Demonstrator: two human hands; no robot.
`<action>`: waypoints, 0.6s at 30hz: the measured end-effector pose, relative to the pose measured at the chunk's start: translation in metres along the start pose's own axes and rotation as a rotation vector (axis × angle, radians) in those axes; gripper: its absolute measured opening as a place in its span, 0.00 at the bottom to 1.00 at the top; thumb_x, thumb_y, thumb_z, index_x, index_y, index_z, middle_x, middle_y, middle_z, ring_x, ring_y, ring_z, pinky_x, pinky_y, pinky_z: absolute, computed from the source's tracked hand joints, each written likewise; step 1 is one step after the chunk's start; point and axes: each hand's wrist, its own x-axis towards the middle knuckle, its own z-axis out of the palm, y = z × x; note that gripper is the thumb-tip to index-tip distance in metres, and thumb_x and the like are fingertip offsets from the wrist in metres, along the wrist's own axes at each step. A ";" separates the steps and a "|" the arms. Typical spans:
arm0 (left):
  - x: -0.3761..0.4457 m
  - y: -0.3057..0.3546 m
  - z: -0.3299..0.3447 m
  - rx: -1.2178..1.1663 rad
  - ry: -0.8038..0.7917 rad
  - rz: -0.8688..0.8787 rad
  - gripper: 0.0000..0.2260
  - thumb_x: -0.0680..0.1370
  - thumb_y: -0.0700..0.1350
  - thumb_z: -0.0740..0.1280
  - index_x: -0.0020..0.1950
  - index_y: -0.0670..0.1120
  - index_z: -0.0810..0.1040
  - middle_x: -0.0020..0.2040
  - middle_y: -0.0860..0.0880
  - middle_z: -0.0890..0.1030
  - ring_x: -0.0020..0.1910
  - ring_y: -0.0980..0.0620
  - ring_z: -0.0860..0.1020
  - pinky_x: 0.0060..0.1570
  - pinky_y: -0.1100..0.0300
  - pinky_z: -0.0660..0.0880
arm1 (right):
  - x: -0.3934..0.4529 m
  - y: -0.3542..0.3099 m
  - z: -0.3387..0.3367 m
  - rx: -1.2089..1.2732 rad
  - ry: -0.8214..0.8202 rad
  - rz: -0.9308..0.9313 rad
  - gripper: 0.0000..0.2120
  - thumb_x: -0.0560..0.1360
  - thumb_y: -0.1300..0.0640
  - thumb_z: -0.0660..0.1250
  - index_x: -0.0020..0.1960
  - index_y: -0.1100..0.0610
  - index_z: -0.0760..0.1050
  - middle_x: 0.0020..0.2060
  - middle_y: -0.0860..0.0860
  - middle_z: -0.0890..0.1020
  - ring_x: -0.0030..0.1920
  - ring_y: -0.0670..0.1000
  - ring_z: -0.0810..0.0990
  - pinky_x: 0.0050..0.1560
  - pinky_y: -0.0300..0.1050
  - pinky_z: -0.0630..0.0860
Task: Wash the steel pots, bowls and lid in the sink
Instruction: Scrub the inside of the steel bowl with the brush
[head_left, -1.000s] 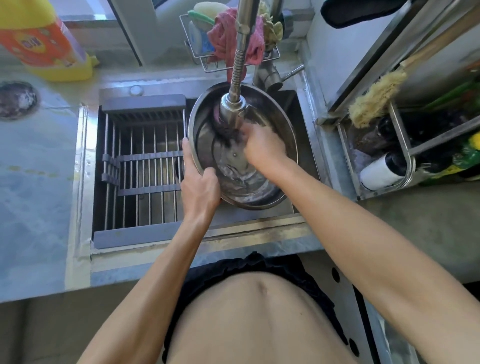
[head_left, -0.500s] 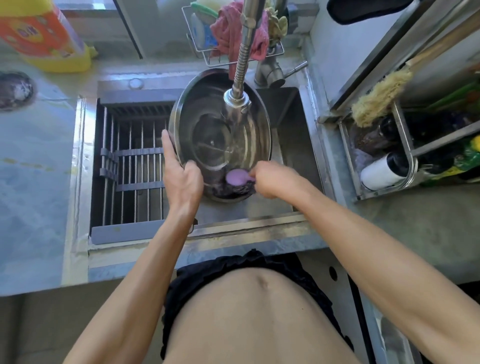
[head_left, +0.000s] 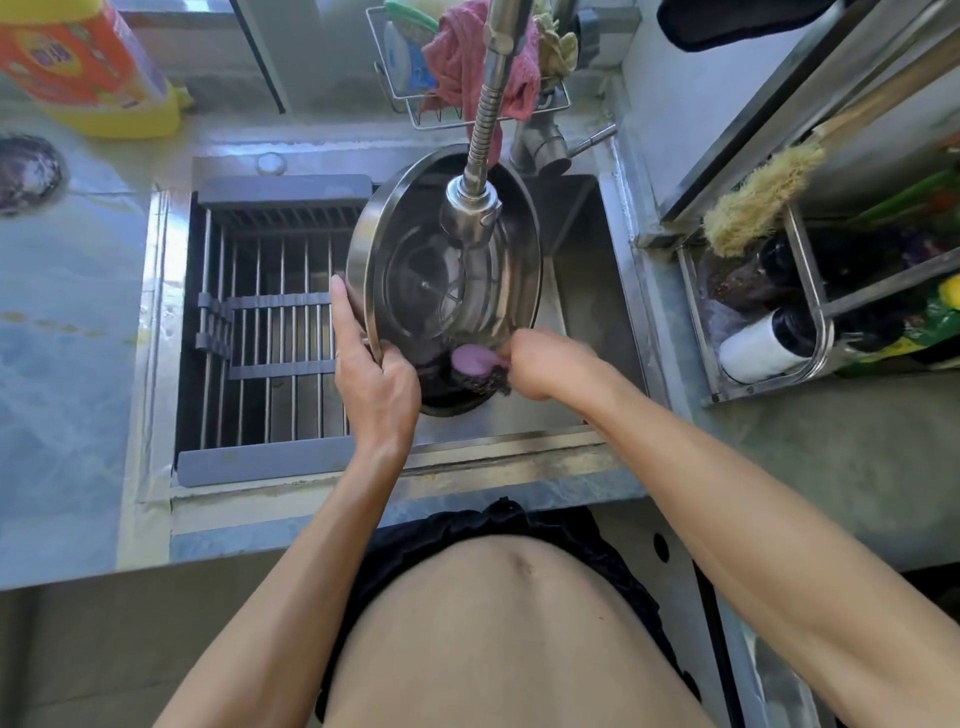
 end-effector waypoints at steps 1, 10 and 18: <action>-0.001 -0.001 0.001 0.000 -0.001 0.002 0.34 0.82 0.32 0.57 0.84 0.53 0.51 0.82 0.58 0.61 0.75 0.65 0.64 0.71 0.72 0.62 | 0.003 0.006 0.004 0.008 0.058 0.062 0.21 0.78 0.60 0.60 0.70 0.51 0.73 0.62 0.56 0.78 0.59 0.59 0.79 0.47 0.45 0.70; 0.001 -0.006 0.004 -0.307 -0.094 -0.236 0.36 0.82 0.36 0.62 0.83 0.60 0.49 0.82 0.54 0.60 0.76 0.54 0.66 0.77 0.49 0.65 | 0.006 0.013 0.060 1.345 0.202 0.378 0.11 0.74 0.53 0.70 0.48 0.59 0.73 0.30 0.51 0.73 0.25 0.49 0.67 0.26 0.41 0.63; 0.053 0.030 -0.035 0.009 -0.370 -0.232 0.16 0.82 0.44 0.67 0.69 0.49 0.72 0.58 0.46 0.82 0.48 0.52 0.86 0.38 0.57 0.83 | 0.015 0.030 0.058 1.549 0.315 0.388 0.09 0.73 0.67 0.68 0.41 0.57 0.70 0.27 0.52 0.69 0.20 0.46 0.62 0.21 0.39 0.59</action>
